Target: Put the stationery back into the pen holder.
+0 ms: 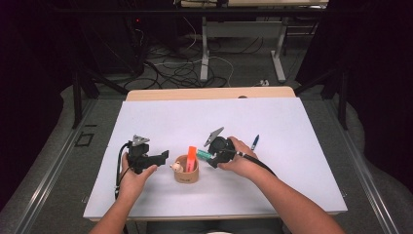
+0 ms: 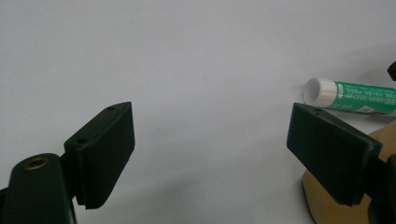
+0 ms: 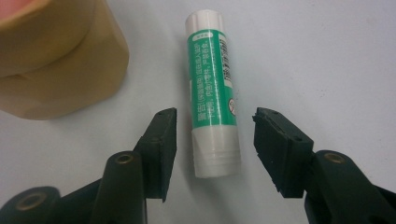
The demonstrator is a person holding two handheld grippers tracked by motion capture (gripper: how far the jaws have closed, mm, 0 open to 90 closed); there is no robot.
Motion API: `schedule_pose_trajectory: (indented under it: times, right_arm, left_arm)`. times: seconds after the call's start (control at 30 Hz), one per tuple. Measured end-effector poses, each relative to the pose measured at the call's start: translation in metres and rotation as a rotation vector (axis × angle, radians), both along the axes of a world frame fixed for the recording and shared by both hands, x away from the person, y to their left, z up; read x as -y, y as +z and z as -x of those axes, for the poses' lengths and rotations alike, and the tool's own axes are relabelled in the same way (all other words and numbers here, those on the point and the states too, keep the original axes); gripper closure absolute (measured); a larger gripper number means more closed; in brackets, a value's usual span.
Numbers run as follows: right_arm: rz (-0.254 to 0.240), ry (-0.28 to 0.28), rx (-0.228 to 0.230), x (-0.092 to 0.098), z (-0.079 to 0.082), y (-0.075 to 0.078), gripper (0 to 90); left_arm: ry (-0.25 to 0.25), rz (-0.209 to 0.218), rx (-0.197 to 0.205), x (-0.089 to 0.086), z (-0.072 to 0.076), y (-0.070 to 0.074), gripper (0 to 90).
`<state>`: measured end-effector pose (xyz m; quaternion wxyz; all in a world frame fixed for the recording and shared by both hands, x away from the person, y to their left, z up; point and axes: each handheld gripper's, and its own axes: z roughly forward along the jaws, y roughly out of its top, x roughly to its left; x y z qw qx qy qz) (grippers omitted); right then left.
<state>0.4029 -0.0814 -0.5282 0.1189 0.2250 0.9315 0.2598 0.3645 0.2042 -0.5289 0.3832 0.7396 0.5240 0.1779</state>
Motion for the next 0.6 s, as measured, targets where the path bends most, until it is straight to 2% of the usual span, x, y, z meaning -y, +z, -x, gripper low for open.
schedule_pose_trajectory:
  times: [0.17,0.4,0.5,0.6]
  right_arm:
    - [0.017,0.01,-0.004,-0.003,-0.003,-0.005,51.1]
    - [0.017,0.01,-0.019,-0.003,-0.01,-0.011,52.1]
    - [0.008,-0.008,-0.037,-0.003,-0.012,-0.013,52.6]
    - [-0.01,0.005,-0.053,-0.003,-0.014,-0.013,54.0]
  left_arm:
    - [-0.014,-0.013,-0.009,0.0,0.0,0.0,15.5]
    - [-0.022,-0.02,-0.01,-0.001,-0.001,-0.002,15.7]
    - [-0.024,-0.015,-0.009,-0.001,-0.001,-0.002,15.8]
    - [-0.026,-0.023,-0.015,-0.001,-0.001,-0.003,16.0]
